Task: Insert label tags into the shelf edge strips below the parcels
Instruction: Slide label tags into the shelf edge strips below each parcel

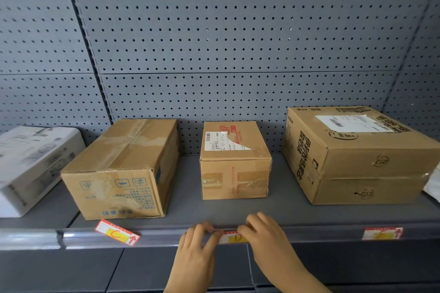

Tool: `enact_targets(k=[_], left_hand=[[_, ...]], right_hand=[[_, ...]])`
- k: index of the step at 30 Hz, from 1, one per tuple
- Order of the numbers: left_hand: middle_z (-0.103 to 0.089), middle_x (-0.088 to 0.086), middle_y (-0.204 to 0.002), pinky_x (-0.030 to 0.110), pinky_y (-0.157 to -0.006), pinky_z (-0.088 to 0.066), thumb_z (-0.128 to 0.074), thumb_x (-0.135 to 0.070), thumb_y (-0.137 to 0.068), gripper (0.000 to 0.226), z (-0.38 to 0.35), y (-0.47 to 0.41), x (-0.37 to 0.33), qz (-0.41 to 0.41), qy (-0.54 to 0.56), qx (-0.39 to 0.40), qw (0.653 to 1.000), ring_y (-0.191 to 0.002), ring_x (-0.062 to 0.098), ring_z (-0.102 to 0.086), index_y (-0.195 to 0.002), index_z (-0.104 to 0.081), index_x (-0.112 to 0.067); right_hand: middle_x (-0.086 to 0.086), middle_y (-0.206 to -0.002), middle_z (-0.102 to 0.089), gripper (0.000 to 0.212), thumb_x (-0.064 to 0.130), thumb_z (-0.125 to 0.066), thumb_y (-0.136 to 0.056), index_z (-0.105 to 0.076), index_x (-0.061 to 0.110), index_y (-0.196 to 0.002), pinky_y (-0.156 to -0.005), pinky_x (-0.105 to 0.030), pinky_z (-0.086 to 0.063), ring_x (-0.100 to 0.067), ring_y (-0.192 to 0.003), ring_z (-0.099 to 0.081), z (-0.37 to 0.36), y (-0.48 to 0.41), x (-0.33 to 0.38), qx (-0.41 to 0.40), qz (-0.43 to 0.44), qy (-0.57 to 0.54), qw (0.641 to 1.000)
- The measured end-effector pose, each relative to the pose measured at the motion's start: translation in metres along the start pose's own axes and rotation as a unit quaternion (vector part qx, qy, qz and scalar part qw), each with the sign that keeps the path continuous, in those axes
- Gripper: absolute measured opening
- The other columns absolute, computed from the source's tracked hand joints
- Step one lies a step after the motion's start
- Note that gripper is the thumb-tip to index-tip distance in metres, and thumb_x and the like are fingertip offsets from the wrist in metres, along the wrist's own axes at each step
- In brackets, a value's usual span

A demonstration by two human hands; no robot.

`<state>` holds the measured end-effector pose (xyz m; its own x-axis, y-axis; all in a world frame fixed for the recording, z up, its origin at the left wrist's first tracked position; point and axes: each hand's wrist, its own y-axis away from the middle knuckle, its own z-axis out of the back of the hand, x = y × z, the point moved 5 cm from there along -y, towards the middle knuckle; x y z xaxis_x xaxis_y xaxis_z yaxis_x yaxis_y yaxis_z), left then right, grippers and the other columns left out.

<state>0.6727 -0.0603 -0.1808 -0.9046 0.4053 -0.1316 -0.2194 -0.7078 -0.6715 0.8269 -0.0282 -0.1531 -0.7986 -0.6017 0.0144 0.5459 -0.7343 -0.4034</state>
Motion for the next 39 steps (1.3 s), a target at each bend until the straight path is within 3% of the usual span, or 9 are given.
enact_targets(k=[5,9,15,18,22,26,29,32,39], left_hand=[[-0.044,-0.002,-0.104,0.028,-0.062,-0.049,-0.069,-0.010,-0.049,0.063,-0.005,0.003,-0.001,0.008,-0.010,0.010,1.000,-0.085,0.017,-0.043,-0.108,-0.052,-0.024],[-0.045,-0.006,-0.107,0.027,-0.071,-0.047,-0.062,-0.010,-0.048,0.069,-0.006,0.009,-0.004,0.062,0.000,-0.017,0.998,-0.091,0.016,-0.047,-0.114,-0.050,-0.026],[-0.046,-0.006,-0.105,0.031,-0.069,-0.044,-0.044,-0.012,-0.056,0.058,-0.005,0.016,-0.006,0.126,-0.009,-0.051,0.991,-0.088,0.019,-0.047,-0.110,-0.051,-0.031],[-0.048,-0.005,-0.103,0.034,-0.064,-0.050,-0.064,-0.006,-0.047,0.072,-0.009,0.015,-0.008,0.115,-0.028,-0.029,0.993,-0.089,0.019,-0.046,-0.112,-0.052,-0.034],[-0.045,-0.004,-0.106,0.035,-0.062,-0.050,-0.046,-0.009,-0.056,0.061,-0.009,0.013,-0.010,0.110,-0.032,-0.036,0.993,-0.090,0.021,-0.046,-0.112,-0.053,-0.035],[-0.044,-0.003,-0.104,0.028,-0.064,-0.042,-0.074,0.003,-0.037,0.085,-0.008,0.012,-0.010,0.095,-0.009,-0.001,0.995,-0.089,0.020,-0.045,-0.111,-0.053,-0.031],[-0.044,-0.002,-0.104,0.028,-0.064,-0.042,-0.078,0.006,-0.031,0.092,-0.008,0.010,-0.009,0.103,-0.001,0.016,0.995,-0.089,0.019,-0.044,-0.111,-0.053,-0.030],[-0.043,-0.002,-0.103,0.033,-0.060,-0.050,-0.079,0.006,-0.030,0.092,-0.008,0.009,-0.009,0.101,-0.003,0.007,0.995,-0.089,0.019,-0.044,-0.110,-0.053,-0.030],[-0.045,-0.004,-0.110,0.027,-0.055,-0.051,-0.079,-0.021,-0.027,0.096,-0.003,0.032,-0.013,0.112,-0.010,0.083,0.990,-0.087,0.017,-0.057,-0.118,-0.051,-0.033]], right_hand=[[0.012,-0.082,-0.059,0.051,0.008,-0.087,-0.040,-0.069,0.029,-0.083,-0.057,-0.018,-0.049,-0.008,-0.074,-0.053,-0.006,0.012,-0.006,-0.060,-0.032,-0.039,0.997],[0.010,-0.093,-0.062,0.056,0.005,-0.088,-0.045,-0.069,0.027,-0.092,-0.067,-0.025,-0.055,-0.008,-0.090,-0.047,-0.016,0.034,-0.019,-0.111,-0.127,-0.088,0.982],[0.012,-0.104,-0.057,0.086,0.013,-0.090,-0.039,-0.051,0.033,-0.112,-0.068,-0.024,-0.055,-0.009,-0.096,-0.045,-0.022,0.051,-0.019,-0.078,-0.158,-0.091,0.980],[0.012,-0.109,-0.050,0.091,0.015,-0.090,-0.039,-0.052,0.032,-0.120,-0.068,-0.023,-0.054,-0.007,-0.097,-0.048,-0.025,0.049,-0.014,-0.056,-0.146,-0.086,0.984],[0.011,-0.106,-0.057,0.089,0.019,-0.091,-0.034,-0.056,0.033,-0.114,-0.067,-0.022,-0.056,-0.009,-0.091,-0.062,-0.025,0.047,-0.012,-0.041,-0.146,-0.081,0.985],[0.009,-0.105,-0.057,0.081,0.021,-0.091,-0.032,-0.063,0.031,-0.108,-0.070,-0.024,-0.058,-0.011,-0.093,-0.060,-0.026,0.046,-0.014,-0.042,-0.138,-0.046,0.988],[0.008,-0.104,-0.058,0.075,0.024,-0.092,-0.030,-0.068,0.029,-0.101,-0.069,-0.025,-0.058,-0.011,-0.089,-0.065,-0.022,0.044,-0.012,-0.045,-0.138,-0.036,0.989],[0.008,-0.112,-0.051,0.071,0.024,-0.091,-0.034,-0.071,0.023,-0.102,-0.073,-0.026,-0.057,-0.011,-0.099,-0.055,-0.021,0.043,-0.007,-0.053,-0.117,-0.035,0.991],[0.004,-0.121,-0.049,0.074,0.012,-0.084,-0.034,-0.071,0.020,-0.106,-0.078,-0.031,-0.055,-0.017,-0.106,-0.046,-0.029,0.052,0.000,-0.071,-0.075,-0.047,0.994]])
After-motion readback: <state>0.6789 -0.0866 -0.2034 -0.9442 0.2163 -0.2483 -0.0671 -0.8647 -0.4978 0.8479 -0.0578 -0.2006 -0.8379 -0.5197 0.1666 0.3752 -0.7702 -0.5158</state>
